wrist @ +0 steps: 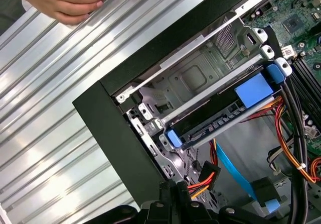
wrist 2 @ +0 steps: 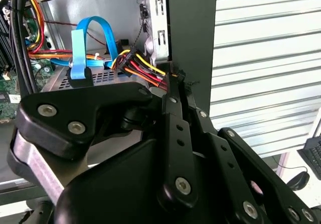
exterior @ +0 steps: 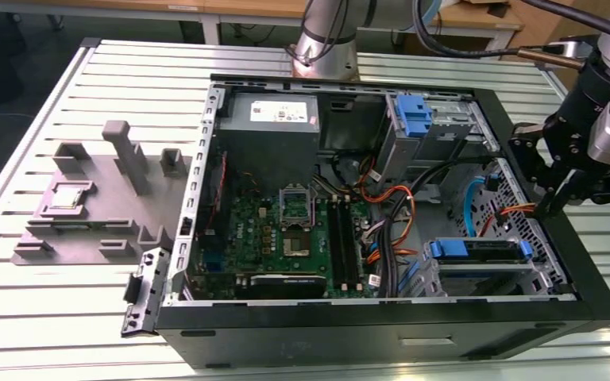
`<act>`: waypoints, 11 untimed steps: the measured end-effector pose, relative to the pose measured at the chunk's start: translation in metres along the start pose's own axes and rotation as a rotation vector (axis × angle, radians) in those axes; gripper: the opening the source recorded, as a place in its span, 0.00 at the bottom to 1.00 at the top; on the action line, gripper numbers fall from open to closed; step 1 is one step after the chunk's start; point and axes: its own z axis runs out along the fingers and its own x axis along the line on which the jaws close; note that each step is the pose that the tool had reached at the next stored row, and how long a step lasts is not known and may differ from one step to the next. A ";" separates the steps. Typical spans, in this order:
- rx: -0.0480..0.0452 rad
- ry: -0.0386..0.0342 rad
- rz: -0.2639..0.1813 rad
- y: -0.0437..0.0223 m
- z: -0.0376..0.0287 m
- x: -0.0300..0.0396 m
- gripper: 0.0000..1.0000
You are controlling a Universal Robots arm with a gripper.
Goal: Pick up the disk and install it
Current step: 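Insert the first disk wire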
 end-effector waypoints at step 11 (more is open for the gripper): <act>-0.0140 0.0075 0.046 0.0024 -0.0007 -0.0033 0.17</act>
